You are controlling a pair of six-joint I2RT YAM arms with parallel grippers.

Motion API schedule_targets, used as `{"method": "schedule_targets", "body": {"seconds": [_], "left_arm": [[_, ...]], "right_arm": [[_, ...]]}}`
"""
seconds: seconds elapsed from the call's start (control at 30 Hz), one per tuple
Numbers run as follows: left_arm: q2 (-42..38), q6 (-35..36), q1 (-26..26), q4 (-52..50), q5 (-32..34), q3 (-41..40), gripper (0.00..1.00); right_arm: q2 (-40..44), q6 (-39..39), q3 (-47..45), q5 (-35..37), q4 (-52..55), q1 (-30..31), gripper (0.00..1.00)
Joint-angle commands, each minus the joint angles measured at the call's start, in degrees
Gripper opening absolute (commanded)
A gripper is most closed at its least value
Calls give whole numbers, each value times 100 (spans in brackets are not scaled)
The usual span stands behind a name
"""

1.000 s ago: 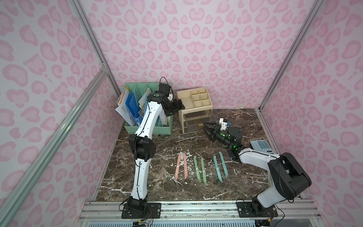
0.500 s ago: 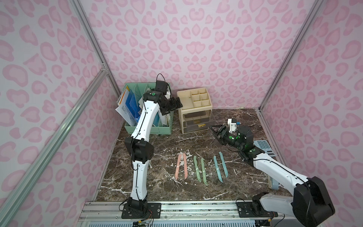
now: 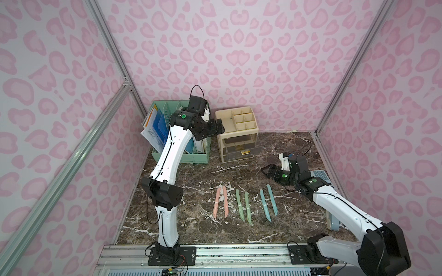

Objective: Place the fruit knives into the drawer by color
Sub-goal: Pick up the fruit knife from the center of the board.

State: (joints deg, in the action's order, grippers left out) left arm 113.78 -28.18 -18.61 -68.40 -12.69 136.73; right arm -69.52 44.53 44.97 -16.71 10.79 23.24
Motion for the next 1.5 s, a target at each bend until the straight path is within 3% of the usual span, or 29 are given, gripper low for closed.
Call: {"method": "schedule_targets", "body": {"seconds": [0.0, 0.43, 0.67, 1.07, 1.47], "left_arm": [[-400, 154, -132, 164, 154, -472, 98], [-1949, -91, -854, 1073, 160, -3059, 98], [-2690, -336, -1085, 1731, 65, -4312, 98], [-2776, -431, -1239, 1573, -189, -4729, 98], [-2721, -486, -1277, 1707, -287, -4821, 98]], "right_arm": [[-57, -703, 60, 383, 614, 17, 83], [-486, -1475, 35, 1393, 1224, 522, 80], [-746, -1602, -172, 1664, 1128, 532, 68], [-1433, -1922, -183, 1889, 918, 564, 61], [-2019, -2150, -54, 2682, 649, 916, 55]]}}
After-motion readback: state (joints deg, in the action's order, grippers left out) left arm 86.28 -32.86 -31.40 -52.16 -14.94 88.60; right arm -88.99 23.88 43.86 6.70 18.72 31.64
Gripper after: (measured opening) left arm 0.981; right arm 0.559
